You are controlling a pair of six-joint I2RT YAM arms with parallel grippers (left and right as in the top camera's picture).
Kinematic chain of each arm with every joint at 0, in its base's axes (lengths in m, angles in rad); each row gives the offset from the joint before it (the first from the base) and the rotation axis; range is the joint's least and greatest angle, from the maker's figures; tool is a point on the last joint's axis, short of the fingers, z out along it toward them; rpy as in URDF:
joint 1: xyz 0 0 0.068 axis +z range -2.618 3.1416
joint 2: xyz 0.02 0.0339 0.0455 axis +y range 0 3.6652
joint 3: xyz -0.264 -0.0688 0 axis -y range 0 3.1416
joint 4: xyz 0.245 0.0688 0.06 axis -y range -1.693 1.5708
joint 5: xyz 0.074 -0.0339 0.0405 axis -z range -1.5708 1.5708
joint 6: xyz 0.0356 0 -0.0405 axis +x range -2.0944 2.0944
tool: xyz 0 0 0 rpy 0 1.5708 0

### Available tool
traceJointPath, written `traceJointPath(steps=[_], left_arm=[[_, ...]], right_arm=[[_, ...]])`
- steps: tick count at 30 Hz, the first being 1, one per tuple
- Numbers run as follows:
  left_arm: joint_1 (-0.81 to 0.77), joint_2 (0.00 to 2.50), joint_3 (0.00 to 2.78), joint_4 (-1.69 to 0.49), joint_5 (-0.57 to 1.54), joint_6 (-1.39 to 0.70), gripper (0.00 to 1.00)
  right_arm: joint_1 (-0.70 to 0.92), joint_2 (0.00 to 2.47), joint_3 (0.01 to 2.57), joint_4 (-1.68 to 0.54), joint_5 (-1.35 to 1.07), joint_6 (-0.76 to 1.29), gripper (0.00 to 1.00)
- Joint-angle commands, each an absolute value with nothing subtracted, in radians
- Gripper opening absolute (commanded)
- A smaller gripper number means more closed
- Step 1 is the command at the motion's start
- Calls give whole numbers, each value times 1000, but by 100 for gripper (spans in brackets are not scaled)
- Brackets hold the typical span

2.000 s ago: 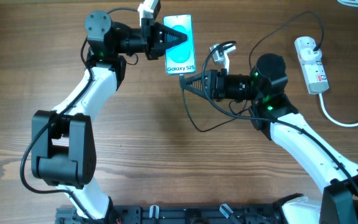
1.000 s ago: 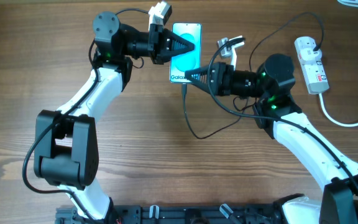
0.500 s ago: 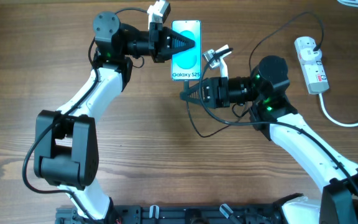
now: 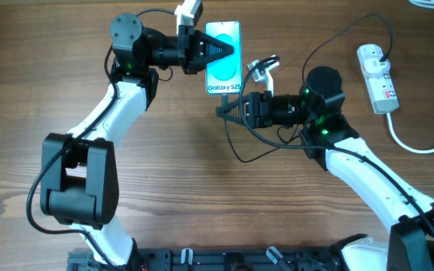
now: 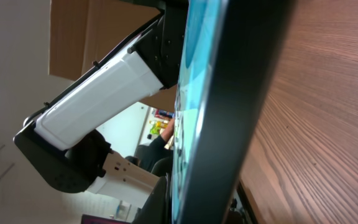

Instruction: Plug charger to phone and switch on socket

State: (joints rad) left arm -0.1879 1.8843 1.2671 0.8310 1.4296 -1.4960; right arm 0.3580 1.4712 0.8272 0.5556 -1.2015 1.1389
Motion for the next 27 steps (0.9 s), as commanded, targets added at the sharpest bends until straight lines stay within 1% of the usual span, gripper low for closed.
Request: traceJointPath(steps=[1,6,27], left_arm=[[-194,1859,1276,838,1523,-1443,4],[-195,1859,1275,838,1559,-1426,4],[-223,1859,1275,837,1559,-1428,4]], right_arm=[[352,1470,843,559,-1099,1126,4],[349,1470,843,559,-1099,1128,4],[309,1470,843,562,-1087,1130,4]])
